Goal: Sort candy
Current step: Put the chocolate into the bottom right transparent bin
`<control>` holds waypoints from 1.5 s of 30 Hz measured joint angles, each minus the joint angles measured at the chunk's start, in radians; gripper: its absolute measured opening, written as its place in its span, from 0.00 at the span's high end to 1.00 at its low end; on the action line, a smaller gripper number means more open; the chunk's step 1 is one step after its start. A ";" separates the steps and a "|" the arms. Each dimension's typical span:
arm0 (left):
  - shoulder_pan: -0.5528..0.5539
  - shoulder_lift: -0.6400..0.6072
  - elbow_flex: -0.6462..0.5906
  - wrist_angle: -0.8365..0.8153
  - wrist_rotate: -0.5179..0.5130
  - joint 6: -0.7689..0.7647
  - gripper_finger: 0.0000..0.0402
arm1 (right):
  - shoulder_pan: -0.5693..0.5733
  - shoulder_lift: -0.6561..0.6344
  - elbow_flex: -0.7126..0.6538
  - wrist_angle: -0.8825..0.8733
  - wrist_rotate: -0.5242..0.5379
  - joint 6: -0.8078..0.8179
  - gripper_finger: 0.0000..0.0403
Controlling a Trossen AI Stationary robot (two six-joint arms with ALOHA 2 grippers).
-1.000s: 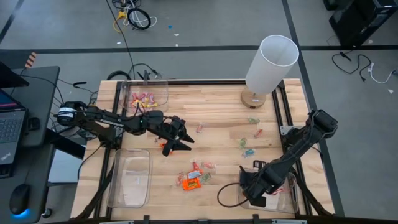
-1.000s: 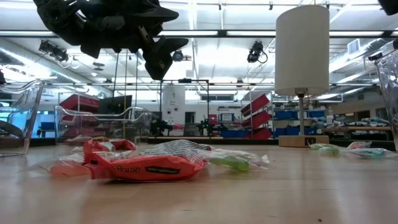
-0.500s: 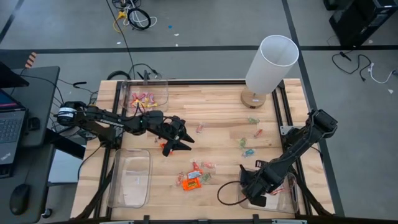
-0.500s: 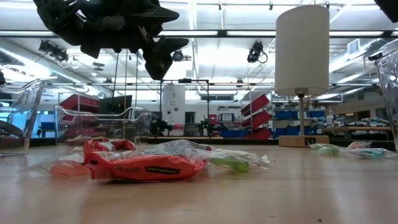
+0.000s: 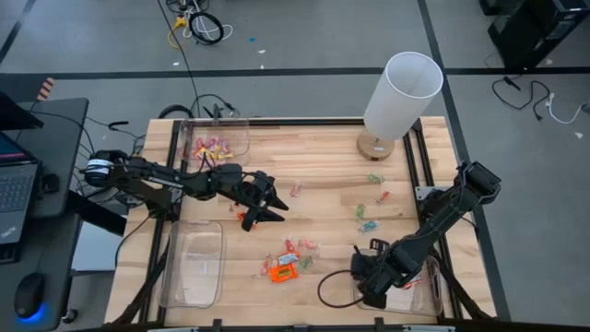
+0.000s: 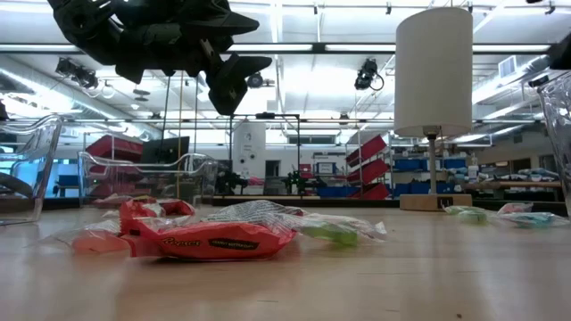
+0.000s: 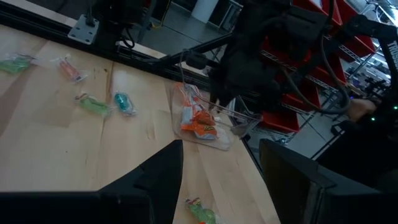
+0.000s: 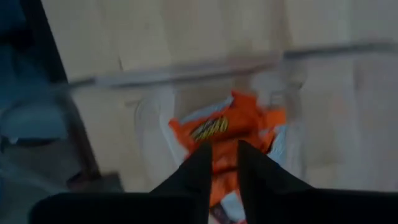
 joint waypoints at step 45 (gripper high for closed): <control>0.000 0.000 0.000 -0.002 0.001 0.027 0.47 | 0.027 0.031 -0.006 -0.087 0.110 0.054 1.00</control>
